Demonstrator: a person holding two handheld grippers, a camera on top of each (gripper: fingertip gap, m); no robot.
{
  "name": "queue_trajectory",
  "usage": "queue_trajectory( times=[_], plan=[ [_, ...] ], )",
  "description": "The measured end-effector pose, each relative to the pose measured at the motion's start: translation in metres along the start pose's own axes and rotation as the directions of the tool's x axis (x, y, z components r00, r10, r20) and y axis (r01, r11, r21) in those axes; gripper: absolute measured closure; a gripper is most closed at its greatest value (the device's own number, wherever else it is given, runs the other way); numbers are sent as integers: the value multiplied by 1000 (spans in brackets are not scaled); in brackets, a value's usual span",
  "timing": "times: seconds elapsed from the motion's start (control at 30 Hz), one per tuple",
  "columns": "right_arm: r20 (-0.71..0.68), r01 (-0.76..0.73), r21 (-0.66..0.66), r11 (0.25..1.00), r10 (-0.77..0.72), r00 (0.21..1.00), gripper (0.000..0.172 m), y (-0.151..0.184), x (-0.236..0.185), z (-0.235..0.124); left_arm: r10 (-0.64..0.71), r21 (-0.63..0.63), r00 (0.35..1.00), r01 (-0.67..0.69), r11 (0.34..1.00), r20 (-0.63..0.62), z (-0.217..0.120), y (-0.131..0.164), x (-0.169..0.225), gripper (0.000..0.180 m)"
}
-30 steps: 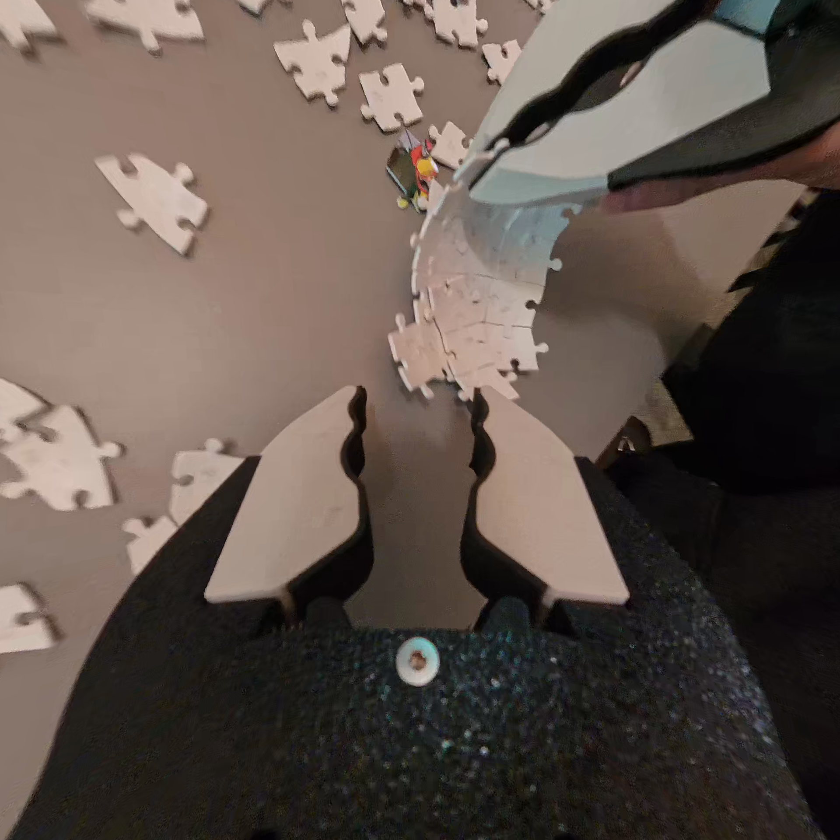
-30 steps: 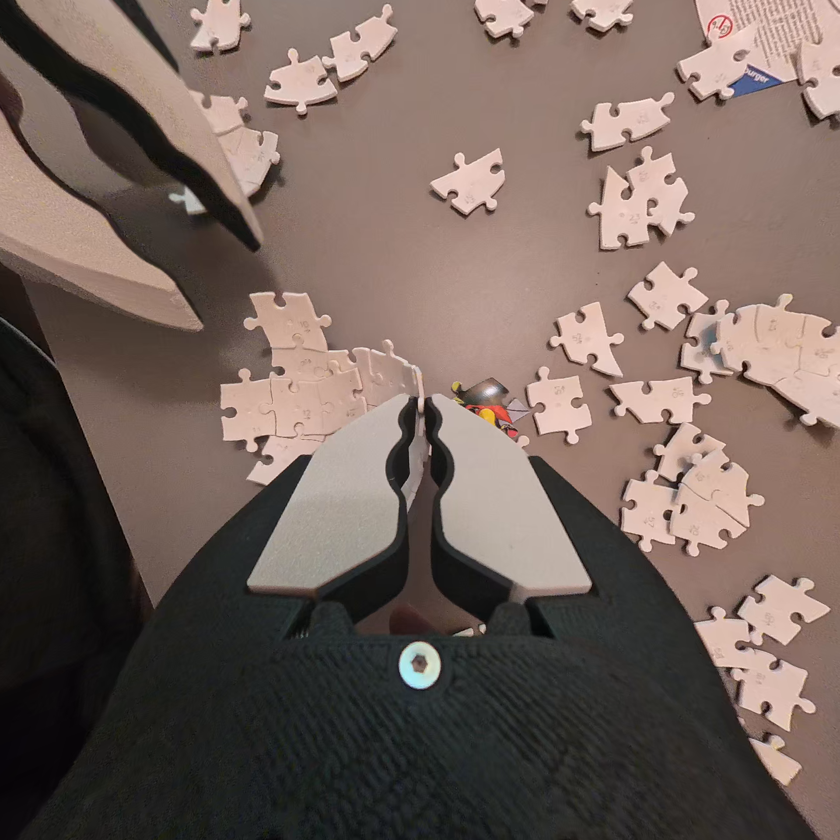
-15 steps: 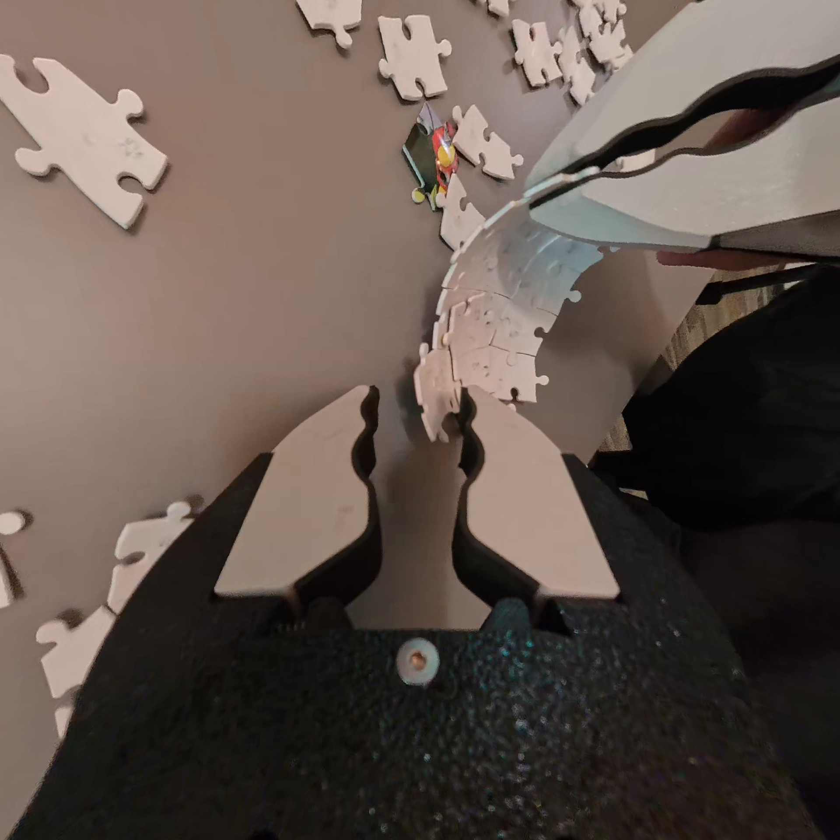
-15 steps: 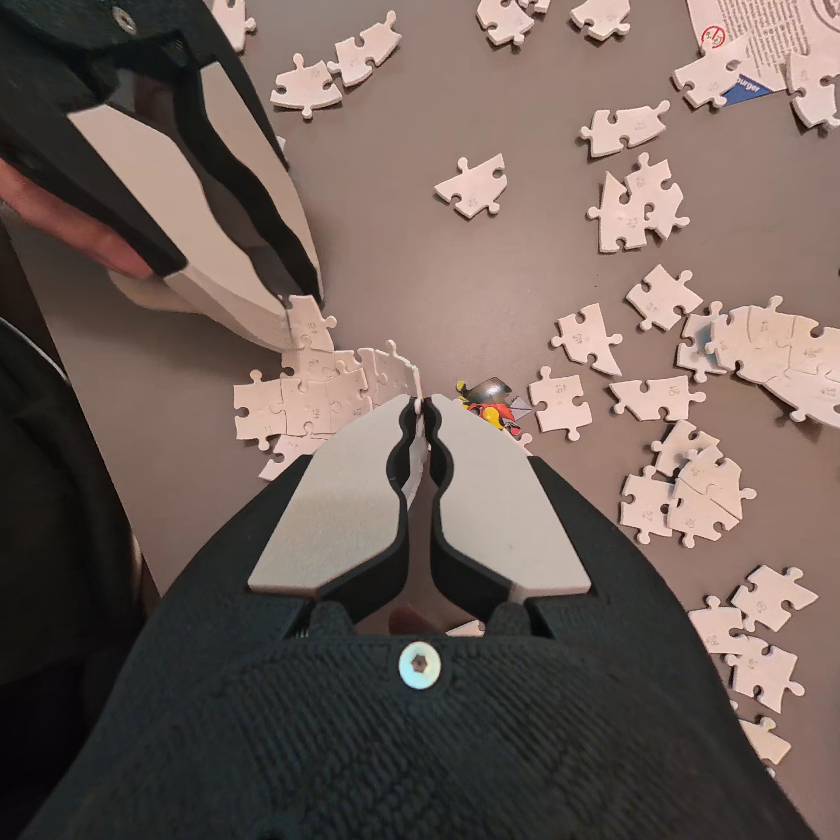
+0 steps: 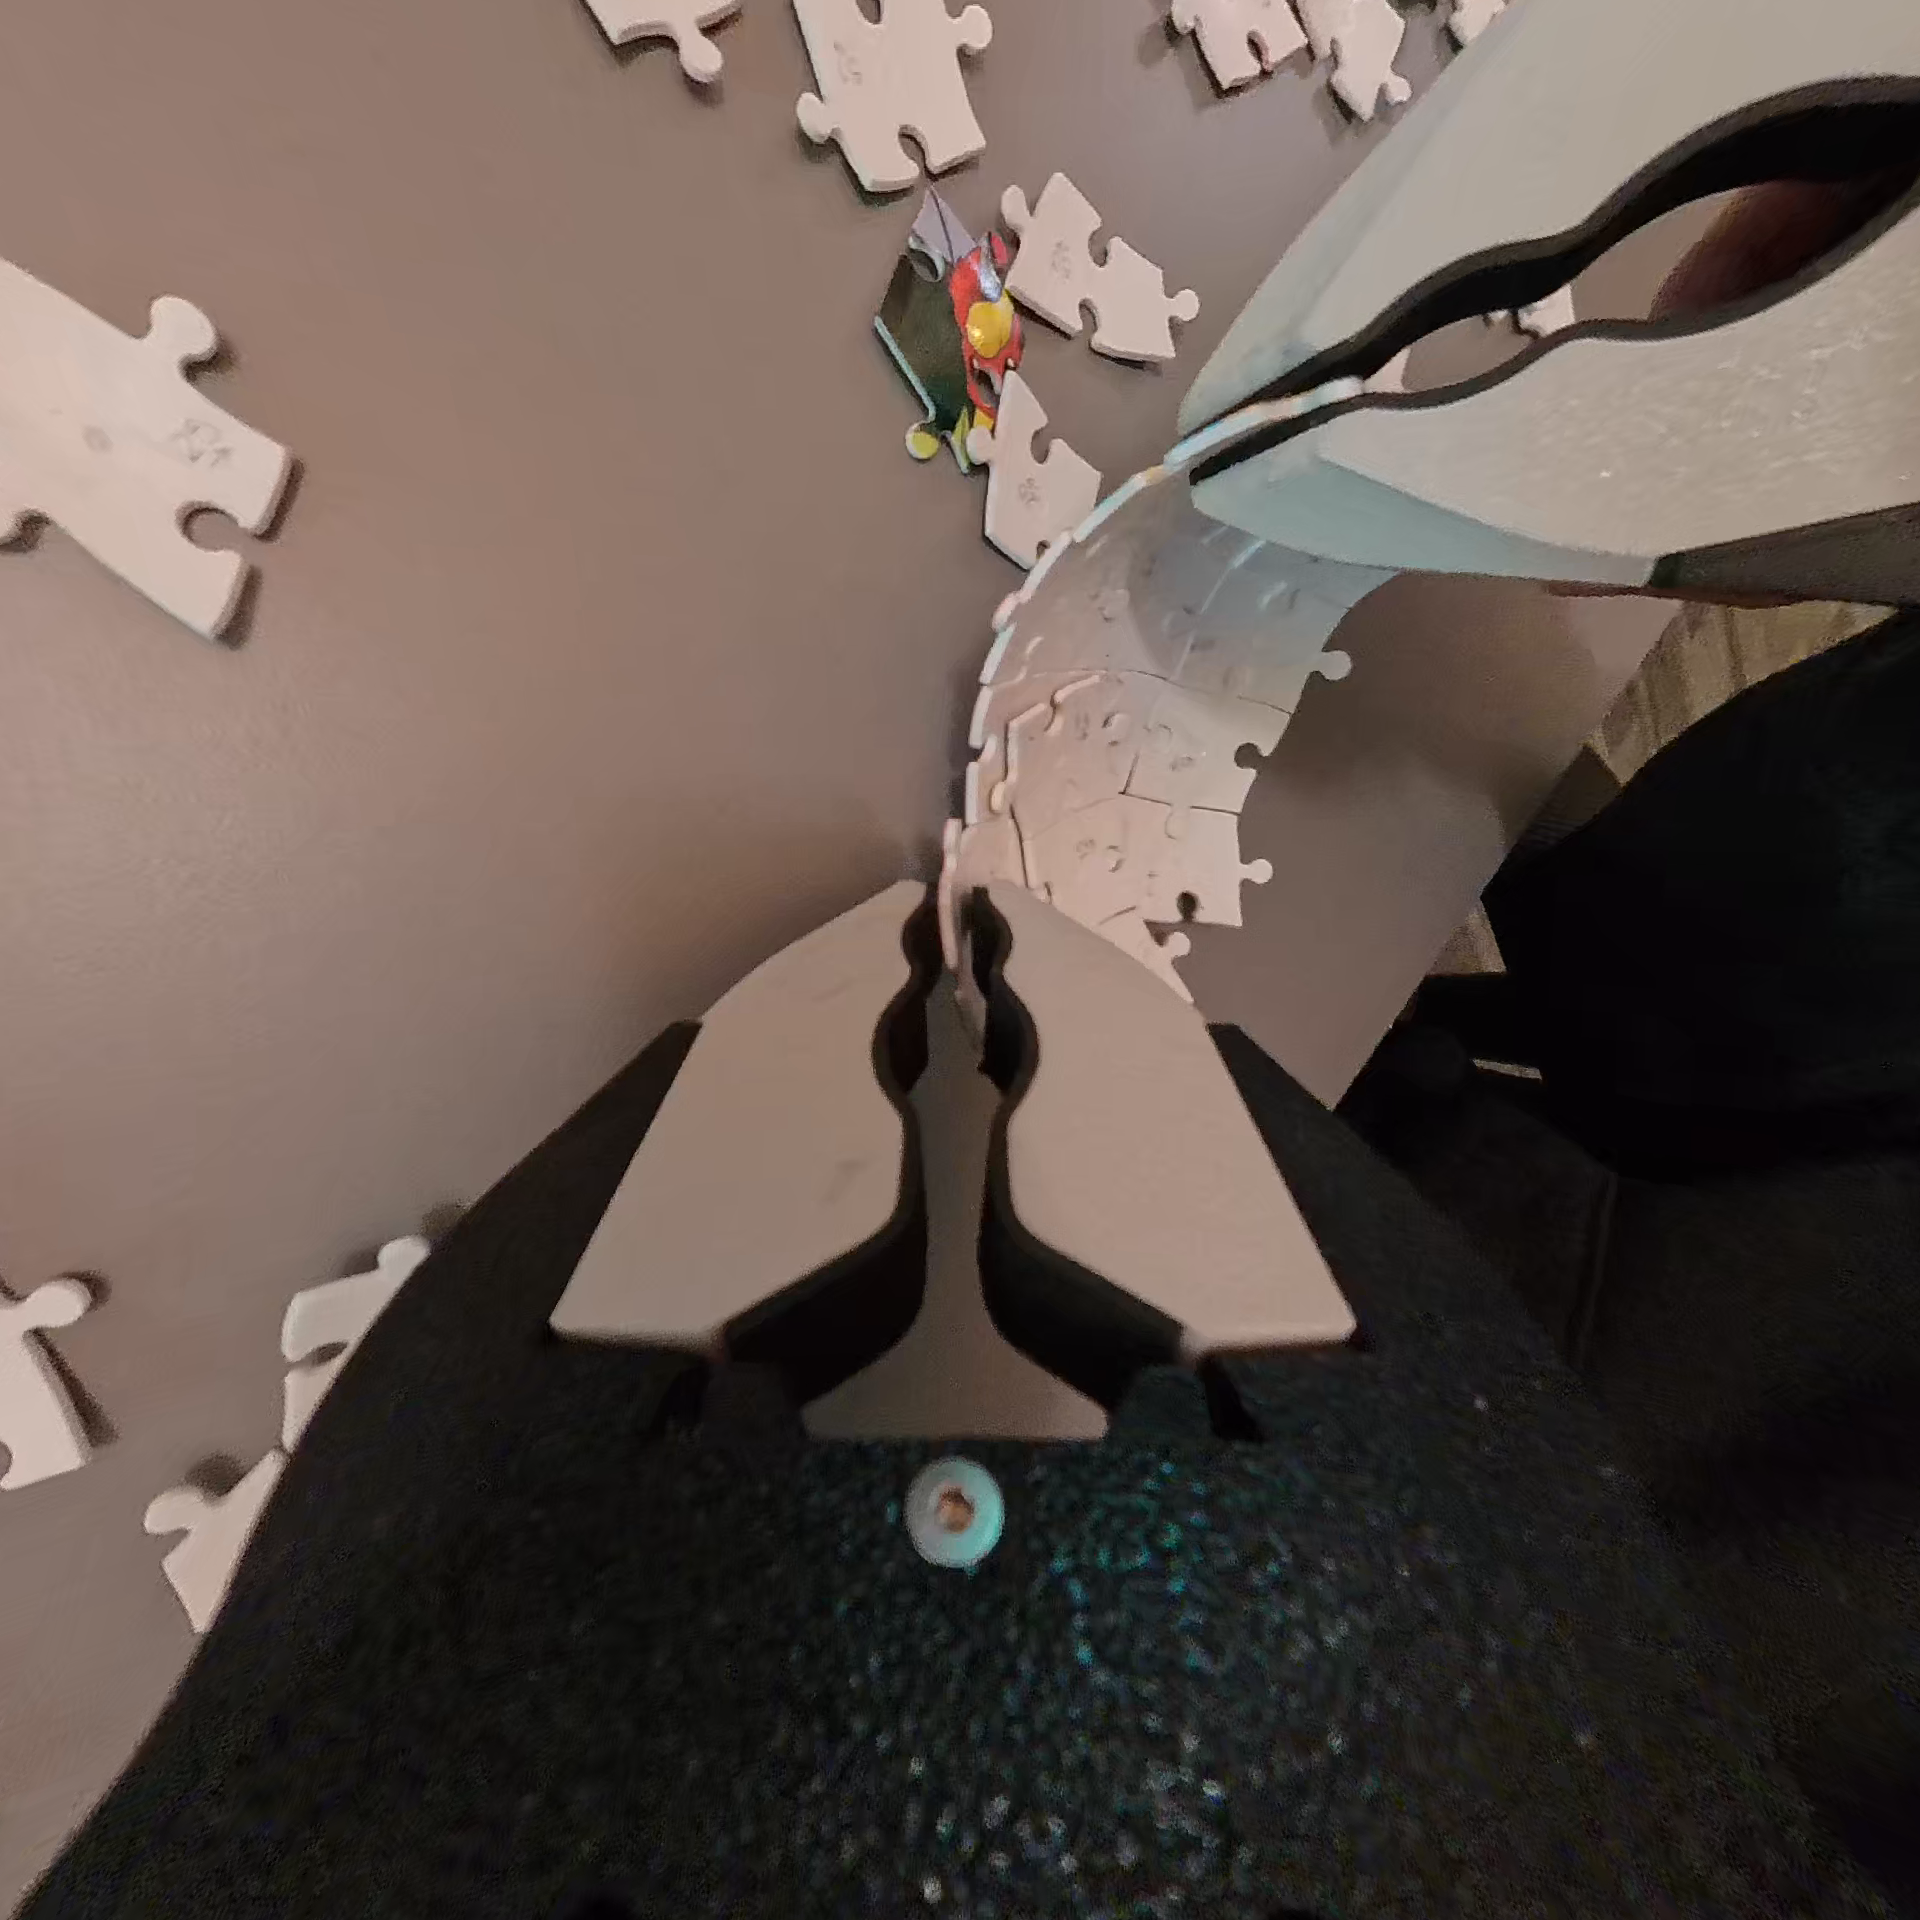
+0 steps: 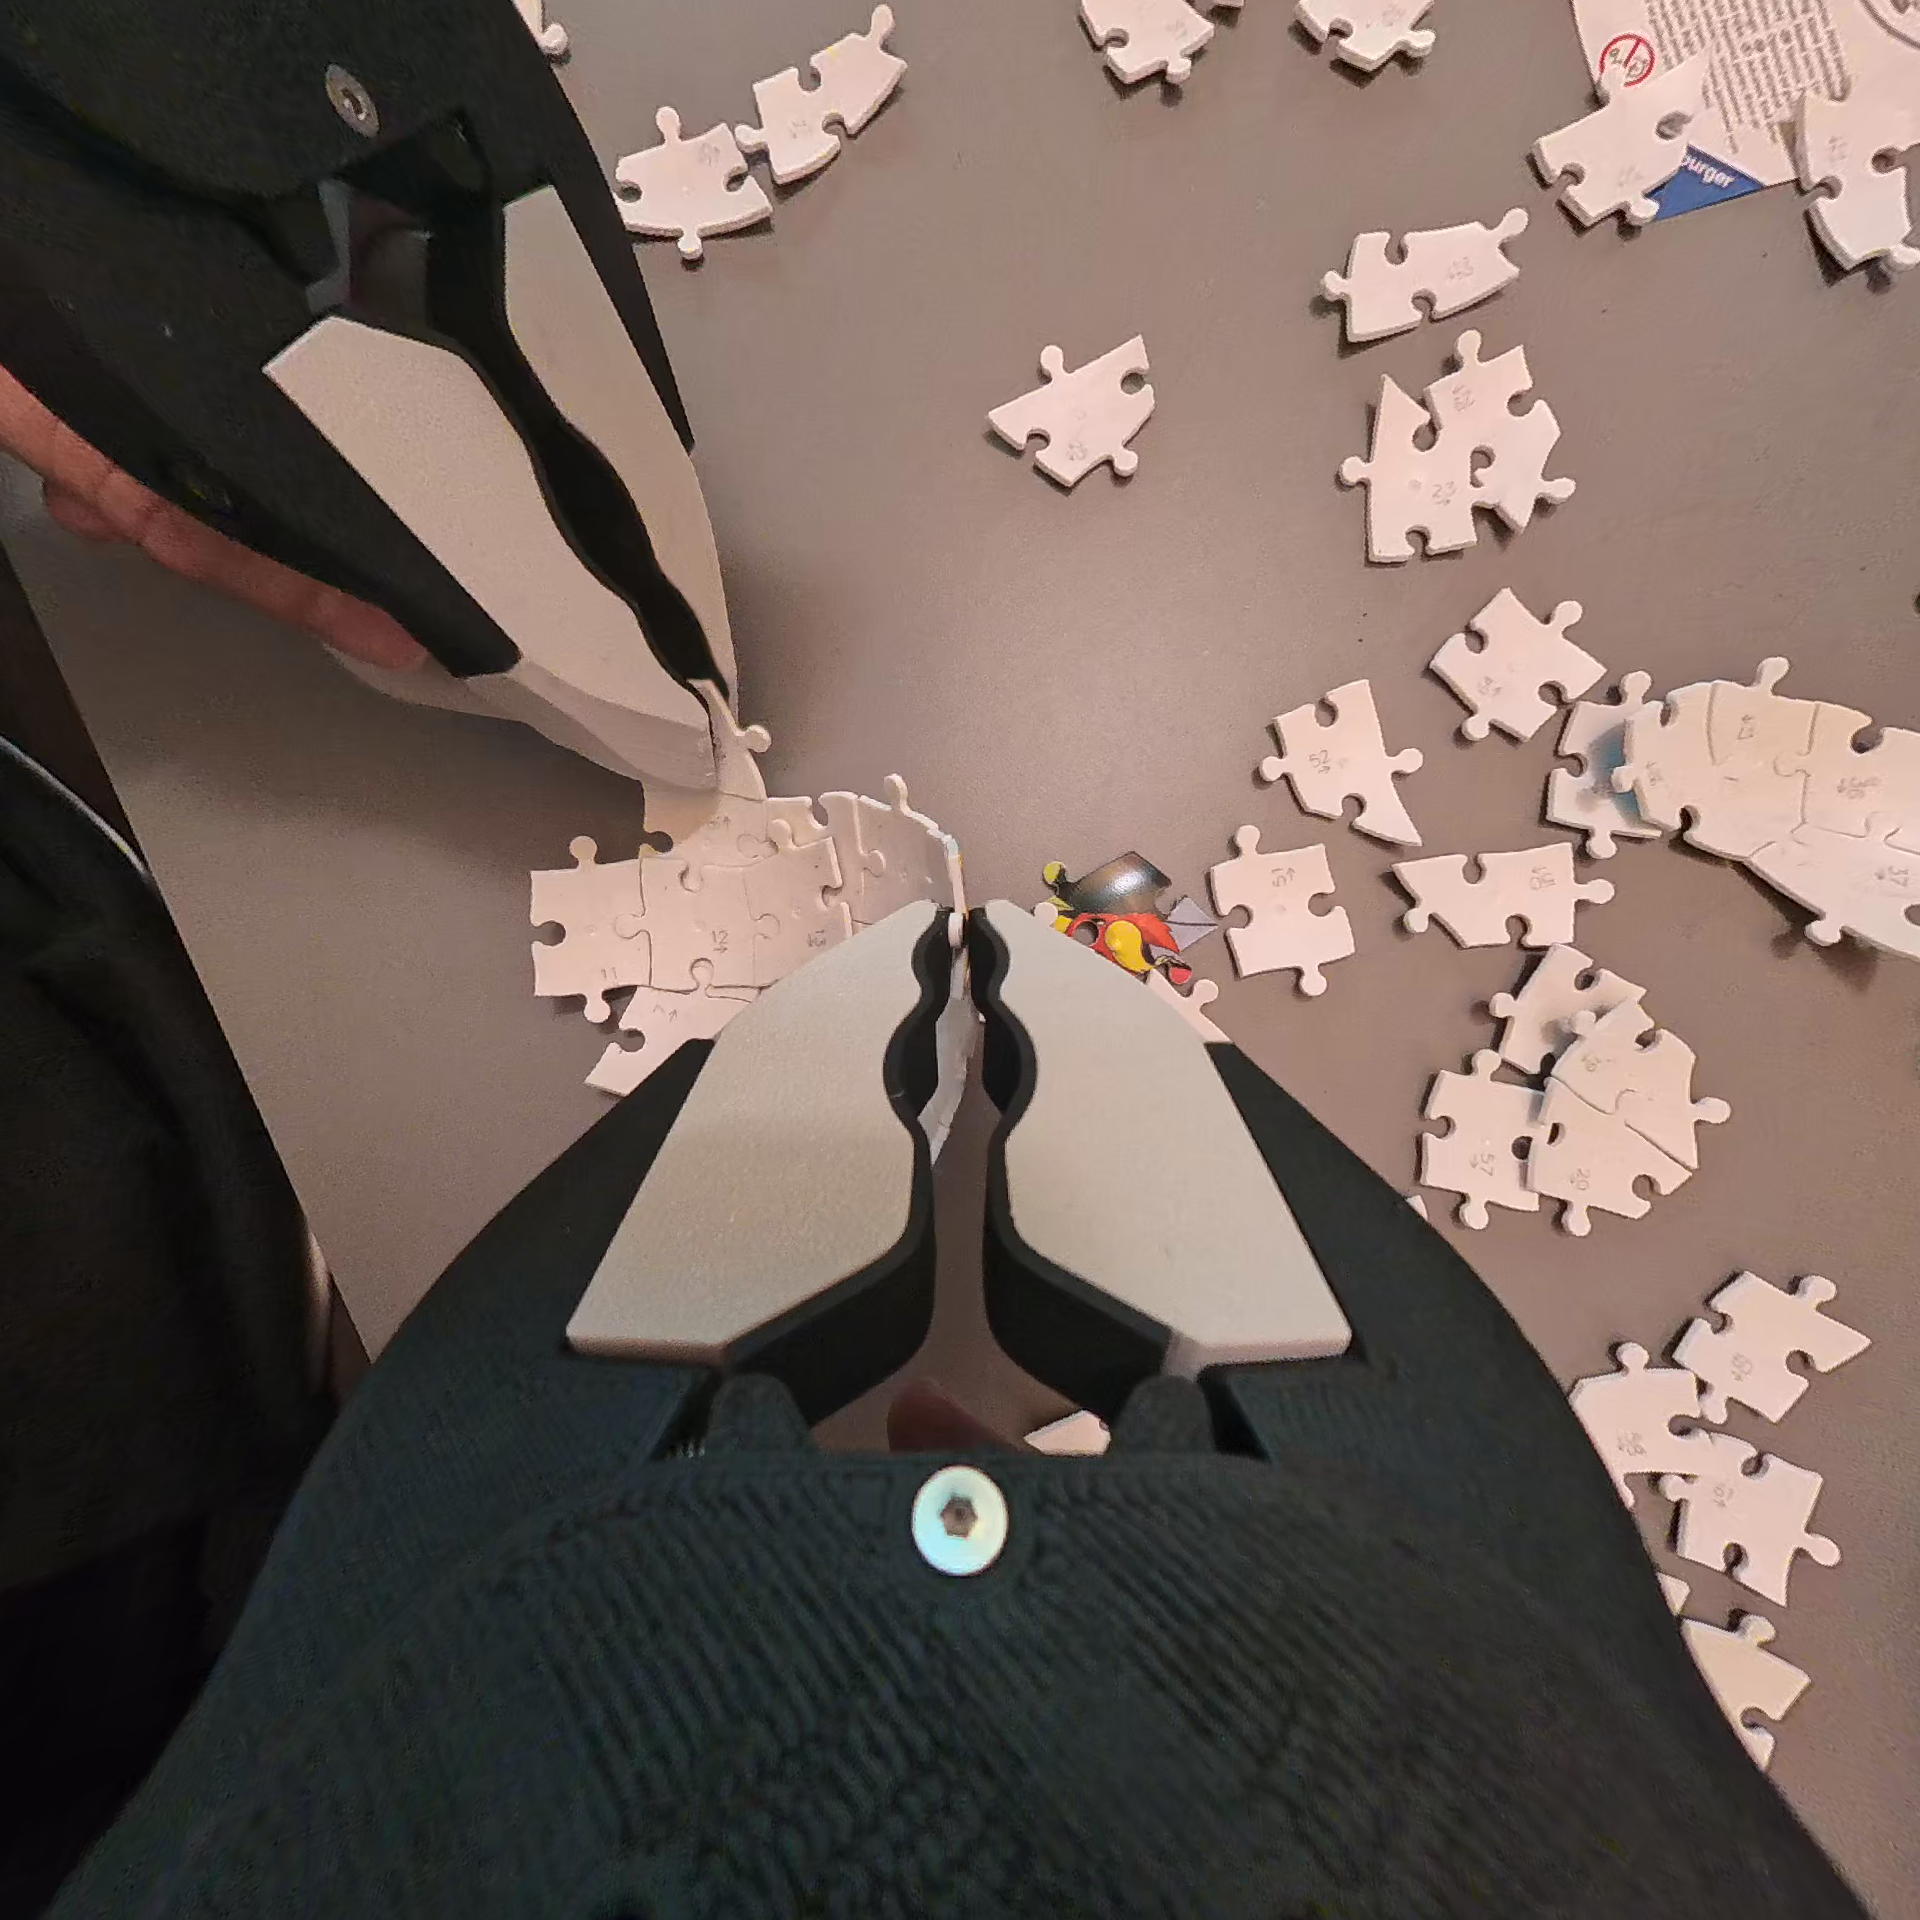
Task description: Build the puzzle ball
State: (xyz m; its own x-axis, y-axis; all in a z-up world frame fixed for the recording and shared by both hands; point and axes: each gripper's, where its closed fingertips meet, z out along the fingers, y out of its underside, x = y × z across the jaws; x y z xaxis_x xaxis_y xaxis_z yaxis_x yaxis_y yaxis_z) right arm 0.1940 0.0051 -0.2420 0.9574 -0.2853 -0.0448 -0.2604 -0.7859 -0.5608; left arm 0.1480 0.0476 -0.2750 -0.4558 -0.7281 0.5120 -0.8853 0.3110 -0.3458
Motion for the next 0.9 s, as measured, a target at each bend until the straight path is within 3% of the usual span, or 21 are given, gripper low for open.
queue_trajectory(
  times=[0.53,0.73,0.9],
  plan=[
    [-7,-7,-6,1000,7,1000,169,2,2,-1,37,-31,999,-36,999,34,-1,-3,0,177],
    [-5,-21,-4,1000,21,1000,169,4,4,-1,-8,86,999,5,996,35,-17,-9,4,153],
    [-18,-37,-5,999,36,999,169,6,8,-2,-108,102,990,118,988,-95,-12,24,31,139]
  ],
)
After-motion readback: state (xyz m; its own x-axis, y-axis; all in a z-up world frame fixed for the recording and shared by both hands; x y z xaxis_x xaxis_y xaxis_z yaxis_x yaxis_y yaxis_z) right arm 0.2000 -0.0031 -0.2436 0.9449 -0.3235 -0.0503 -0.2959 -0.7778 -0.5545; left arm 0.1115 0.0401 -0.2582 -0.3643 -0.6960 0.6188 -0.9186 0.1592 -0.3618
